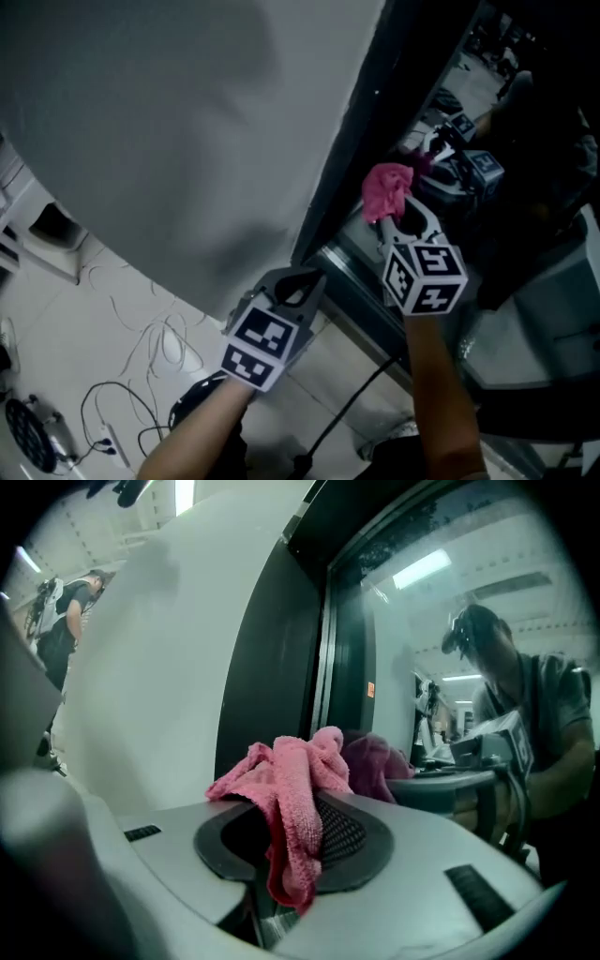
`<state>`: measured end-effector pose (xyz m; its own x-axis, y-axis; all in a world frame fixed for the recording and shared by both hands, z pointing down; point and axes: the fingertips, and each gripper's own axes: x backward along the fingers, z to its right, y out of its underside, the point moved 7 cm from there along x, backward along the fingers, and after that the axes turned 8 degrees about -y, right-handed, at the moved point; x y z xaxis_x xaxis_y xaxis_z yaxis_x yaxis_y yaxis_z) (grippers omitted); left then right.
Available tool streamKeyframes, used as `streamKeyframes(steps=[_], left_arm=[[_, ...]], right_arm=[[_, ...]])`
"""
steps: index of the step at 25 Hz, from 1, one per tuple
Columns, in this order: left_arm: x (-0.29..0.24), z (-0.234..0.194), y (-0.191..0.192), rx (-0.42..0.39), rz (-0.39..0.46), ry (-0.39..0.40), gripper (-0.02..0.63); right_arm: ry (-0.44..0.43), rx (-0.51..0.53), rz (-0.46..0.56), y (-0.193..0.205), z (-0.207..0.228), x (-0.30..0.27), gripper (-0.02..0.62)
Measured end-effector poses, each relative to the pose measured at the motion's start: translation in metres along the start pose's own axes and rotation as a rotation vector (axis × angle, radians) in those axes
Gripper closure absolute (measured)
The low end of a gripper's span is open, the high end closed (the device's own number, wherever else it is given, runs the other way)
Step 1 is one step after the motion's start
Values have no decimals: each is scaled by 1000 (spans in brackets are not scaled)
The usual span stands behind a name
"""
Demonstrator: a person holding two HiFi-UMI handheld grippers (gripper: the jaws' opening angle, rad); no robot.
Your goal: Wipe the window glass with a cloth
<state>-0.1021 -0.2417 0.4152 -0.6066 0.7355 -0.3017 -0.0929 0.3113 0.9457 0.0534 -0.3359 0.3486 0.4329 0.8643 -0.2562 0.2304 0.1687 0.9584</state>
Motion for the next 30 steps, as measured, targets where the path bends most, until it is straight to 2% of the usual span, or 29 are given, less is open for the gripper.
streamKeyframes(steps=[4,10,15,20,30], left_arm=[[-13,0,27,15,-38,9,601],[-27,3,22,0,-79,11,600],[-22,-13,51,15,-123,-1,601],[-27,-18,55,21,-171,-19,601],[-32,-19,78,15,-332,-75,601]], right_arm=[[-23,-38,-47,46,-7,-11,494],[-31,-56,-89,70,0,-21,494],[-43,-83,-120,121,-18,-34,494],[-60,-114,-160,160,-17,-45,494],[-92,-176,-241,221,-26,-69,494]])
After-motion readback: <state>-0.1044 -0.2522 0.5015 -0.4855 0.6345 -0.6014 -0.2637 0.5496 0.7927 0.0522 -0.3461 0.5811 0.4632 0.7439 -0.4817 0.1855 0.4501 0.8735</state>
